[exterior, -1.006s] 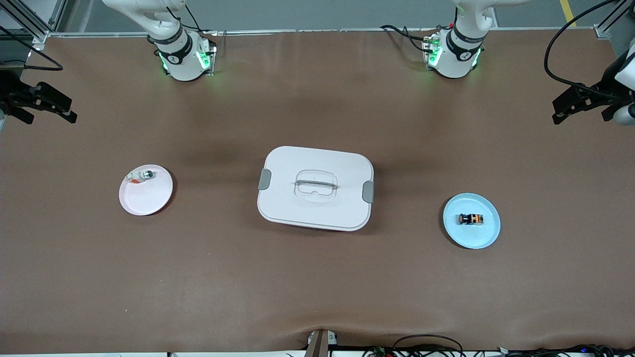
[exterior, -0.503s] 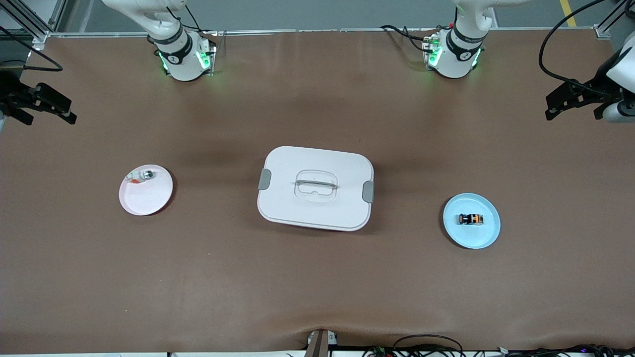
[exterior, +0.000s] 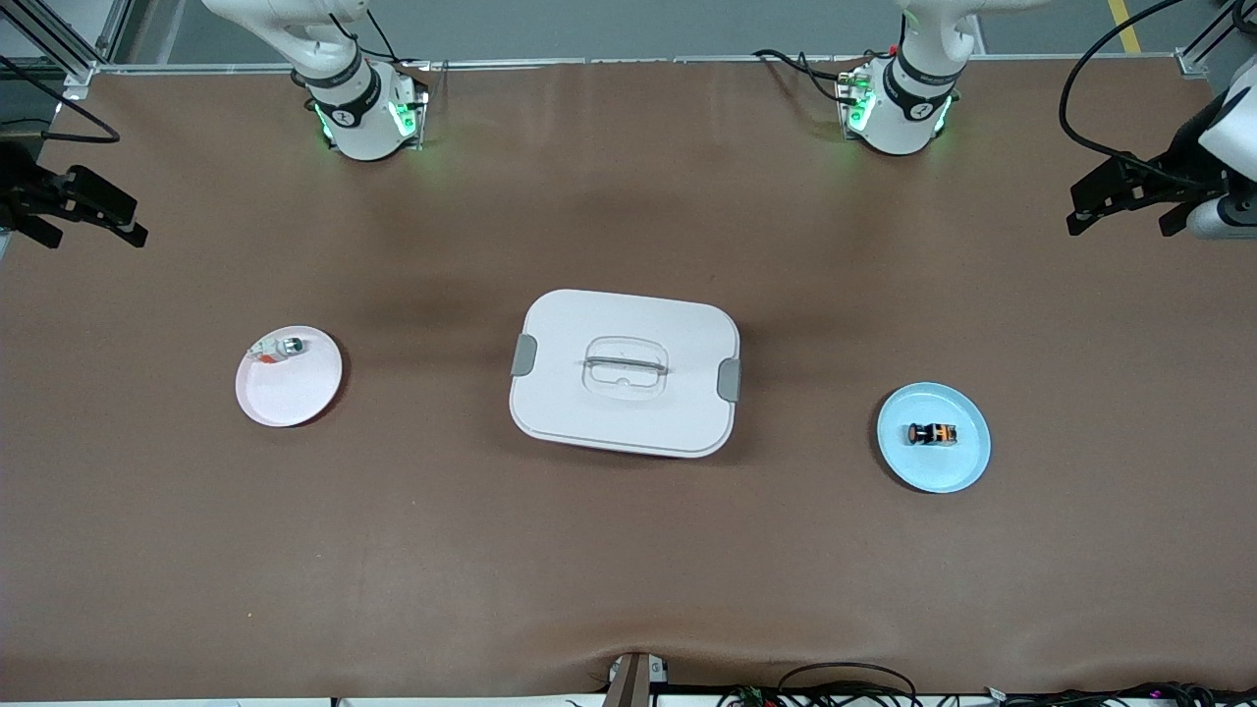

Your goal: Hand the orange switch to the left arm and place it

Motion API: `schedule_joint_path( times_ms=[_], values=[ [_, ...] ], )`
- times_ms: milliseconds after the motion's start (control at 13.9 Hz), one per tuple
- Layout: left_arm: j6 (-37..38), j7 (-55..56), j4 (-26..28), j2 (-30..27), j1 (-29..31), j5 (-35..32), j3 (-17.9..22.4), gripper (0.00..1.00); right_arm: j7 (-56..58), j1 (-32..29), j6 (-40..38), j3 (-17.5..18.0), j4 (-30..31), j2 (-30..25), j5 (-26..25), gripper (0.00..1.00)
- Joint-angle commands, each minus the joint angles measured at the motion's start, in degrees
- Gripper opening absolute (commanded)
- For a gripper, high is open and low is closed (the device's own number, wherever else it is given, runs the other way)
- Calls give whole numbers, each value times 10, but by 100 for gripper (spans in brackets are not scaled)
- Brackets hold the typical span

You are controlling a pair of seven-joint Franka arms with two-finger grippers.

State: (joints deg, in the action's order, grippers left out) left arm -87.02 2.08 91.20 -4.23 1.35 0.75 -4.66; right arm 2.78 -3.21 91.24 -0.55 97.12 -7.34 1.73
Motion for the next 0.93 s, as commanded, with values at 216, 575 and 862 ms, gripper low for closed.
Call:
schedule_joint_path(
  times_ms=[216,575,862],
  values=[
    [7,-1,-3,-6,0,1,3,100,-5,-3,-2,-1,13,-15,3,100],
    [8,22,-4,-5,1,-6,3,100,-5,-4,-7,-1,13,-14,3,100],
    [11,43,-5,-5,-1,-10,2,100,-5,-4,-7,-1,13,-14,2,100]
  ],
)
